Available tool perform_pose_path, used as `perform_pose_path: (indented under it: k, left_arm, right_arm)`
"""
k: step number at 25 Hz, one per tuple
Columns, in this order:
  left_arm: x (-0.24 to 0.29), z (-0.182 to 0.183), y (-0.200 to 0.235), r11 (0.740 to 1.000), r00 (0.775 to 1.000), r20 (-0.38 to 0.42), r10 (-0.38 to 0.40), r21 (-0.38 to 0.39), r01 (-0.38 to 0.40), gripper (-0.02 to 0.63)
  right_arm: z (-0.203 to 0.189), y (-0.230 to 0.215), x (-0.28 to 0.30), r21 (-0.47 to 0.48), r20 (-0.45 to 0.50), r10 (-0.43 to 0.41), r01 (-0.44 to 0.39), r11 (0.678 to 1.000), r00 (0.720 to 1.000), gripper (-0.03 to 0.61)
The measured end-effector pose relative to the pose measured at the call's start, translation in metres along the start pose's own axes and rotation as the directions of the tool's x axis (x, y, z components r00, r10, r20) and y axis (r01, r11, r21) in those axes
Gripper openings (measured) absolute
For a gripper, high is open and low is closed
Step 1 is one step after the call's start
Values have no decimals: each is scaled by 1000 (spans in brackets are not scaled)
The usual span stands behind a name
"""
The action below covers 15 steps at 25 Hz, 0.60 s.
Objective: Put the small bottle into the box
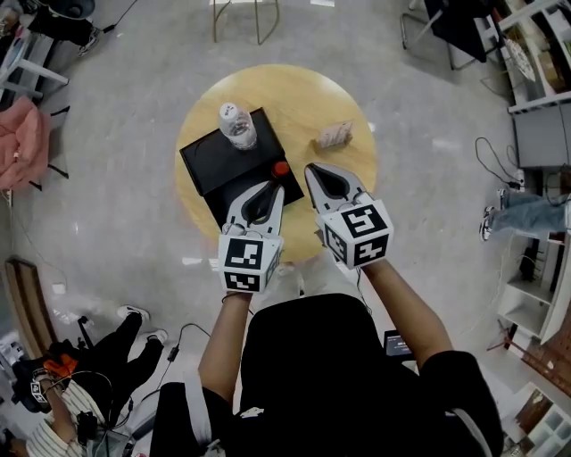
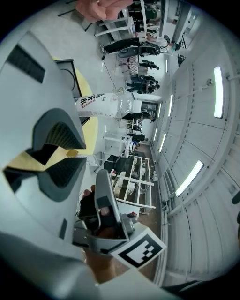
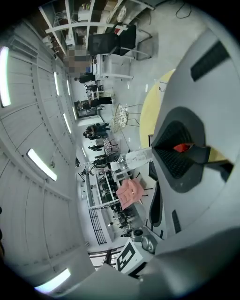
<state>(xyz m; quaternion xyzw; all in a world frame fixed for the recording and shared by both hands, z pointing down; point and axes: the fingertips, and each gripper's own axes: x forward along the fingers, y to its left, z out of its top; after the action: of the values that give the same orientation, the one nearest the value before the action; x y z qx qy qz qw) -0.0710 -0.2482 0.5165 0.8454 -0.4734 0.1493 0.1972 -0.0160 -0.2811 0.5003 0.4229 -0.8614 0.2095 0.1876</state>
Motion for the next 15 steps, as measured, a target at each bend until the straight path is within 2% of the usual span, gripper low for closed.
perform_pose_path:
  k: [5, 15]
  left_arm:
    - [-33, 19, -15, 997, 999, 40, 11, 74, -14, 31]
    - [-96, 61, -22, 999, 985, 171, 19, 47, -27, 12]
  right_arm:
    - [10, 16, -23, -14, 42, -15, 16, 1000, 999, 3]
    - [36, 55, -62, -72, 140, -27, 38, 997, 990, 3]
